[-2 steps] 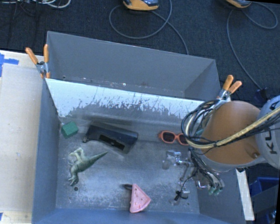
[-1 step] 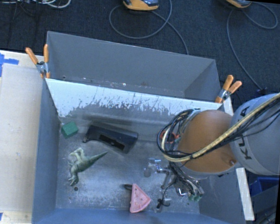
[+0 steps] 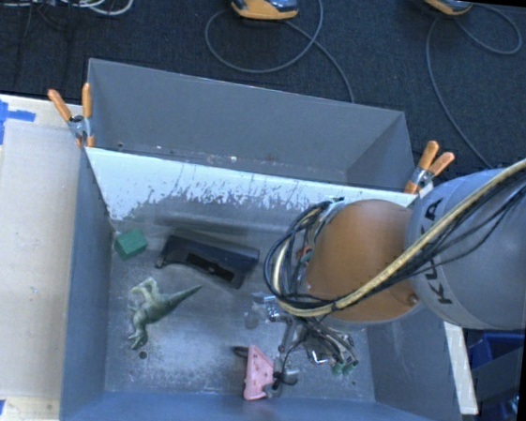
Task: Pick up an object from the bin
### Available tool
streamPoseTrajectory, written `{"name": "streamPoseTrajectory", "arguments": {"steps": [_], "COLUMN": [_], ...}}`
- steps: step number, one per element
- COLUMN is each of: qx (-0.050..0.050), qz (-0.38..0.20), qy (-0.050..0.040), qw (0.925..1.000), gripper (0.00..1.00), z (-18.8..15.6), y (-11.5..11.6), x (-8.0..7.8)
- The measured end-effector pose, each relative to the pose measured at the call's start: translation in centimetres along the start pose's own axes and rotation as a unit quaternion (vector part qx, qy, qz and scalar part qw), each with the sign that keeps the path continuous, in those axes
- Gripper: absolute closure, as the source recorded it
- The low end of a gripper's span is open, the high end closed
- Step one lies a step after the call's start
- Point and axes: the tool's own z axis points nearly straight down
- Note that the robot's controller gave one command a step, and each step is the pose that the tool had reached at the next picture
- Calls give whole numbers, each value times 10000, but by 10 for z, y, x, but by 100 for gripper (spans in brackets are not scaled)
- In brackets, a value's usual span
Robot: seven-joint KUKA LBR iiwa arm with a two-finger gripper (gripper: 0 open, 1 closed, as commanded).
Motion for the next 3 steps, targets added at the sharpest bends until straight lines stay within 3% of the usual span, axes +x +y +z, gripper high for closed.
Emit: {"name": "streamPoseTrajectory", "arguments": {"steps": [1,2,3], "qx": [-16,-2,-2], "qz": [-1376,-2613,-2615], "qy": [29,3,3], "qw": [9905,9653,9652], "gripper": [0,100,100], "z": [30,71,71], "y": [1,3,3], "x": [-1,5,5]}}
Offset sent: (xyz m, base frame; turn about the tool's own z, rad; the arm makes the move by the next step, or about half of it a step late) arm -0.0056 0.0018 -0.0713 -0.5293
